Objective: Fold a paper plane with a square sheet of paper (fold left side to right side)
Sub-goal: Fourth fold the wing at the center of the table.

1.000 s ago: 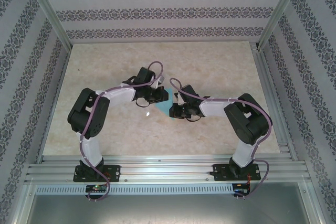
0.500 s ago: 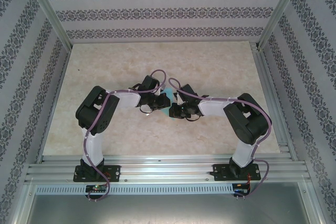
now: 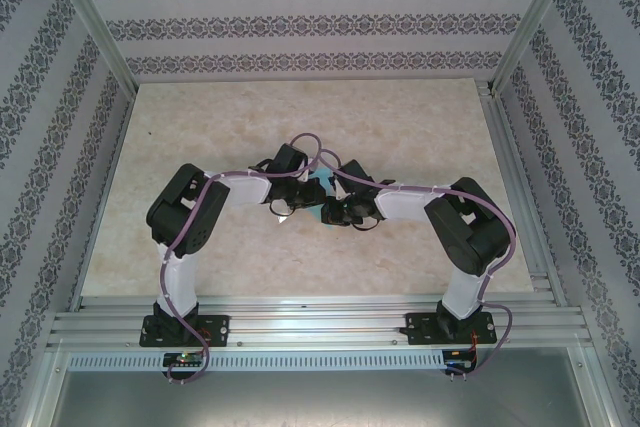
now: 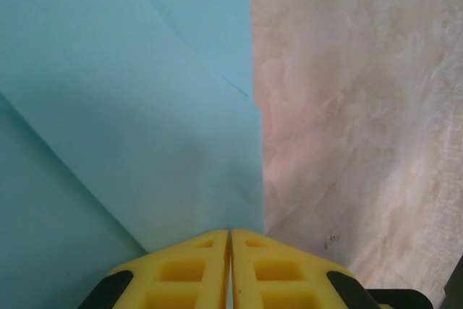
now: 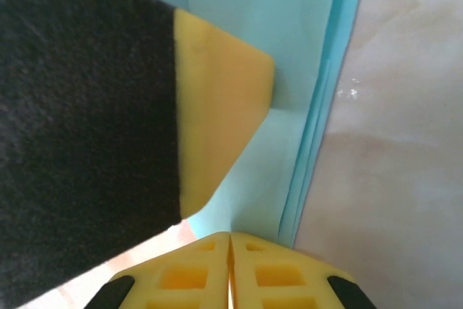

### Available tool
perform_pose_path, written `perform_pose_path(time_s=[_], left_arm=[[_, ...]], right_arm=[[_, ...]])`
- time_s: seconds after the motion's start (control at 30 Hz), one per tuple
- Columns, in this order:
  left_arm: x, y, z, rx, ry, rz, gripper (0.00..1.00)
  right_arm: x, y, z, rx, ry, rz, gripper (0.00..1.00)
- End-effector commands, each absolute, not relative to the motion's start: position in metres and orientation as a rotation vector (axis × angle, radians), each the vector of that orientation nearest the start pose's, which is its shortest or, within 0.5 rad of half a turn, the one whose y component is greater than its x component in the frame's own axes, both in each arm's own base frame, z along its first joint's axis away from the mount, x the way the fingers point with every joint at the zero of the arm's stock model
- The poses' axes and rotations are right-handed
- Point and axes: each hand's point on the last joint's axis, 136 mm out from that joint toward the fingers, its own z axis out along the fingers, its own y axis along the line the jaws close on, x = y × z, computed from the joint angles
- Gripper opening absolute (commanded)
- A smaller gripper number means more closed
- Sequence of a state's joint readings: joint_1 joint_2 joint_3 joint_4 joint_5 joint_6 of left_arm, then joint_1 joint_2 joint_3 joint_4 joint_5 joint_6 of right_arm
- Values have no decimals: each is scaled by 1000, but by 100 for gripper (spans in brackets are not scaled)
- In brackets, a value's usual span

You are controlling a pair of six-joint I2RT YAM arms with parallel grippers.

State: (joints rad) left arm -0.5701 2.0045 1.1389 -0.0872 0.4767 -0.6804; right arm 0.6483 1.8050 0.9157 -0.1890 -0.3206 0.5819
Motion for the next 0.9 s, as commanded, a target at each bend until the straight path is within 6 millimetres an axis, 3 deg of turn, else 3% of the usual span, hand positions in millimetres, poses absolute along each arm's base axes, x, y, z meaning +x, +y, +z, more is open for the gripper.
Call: perform_pose_path(time_s=[0.0, 0.43, 0.87], left_arm=[[374, -299, -1, 65, 2720, -820, 10], [413, -271, -6, 4, 2692, -794, 10], [466, -261, 13, 10, 2644, -819, 14]], right_arm=[[214, 233, -53, -206, 3147, 479, 10], [209, 233, -54, -199, 3156, 483, 10], [205, 230, -55, -192, 3167, 476, 10]])
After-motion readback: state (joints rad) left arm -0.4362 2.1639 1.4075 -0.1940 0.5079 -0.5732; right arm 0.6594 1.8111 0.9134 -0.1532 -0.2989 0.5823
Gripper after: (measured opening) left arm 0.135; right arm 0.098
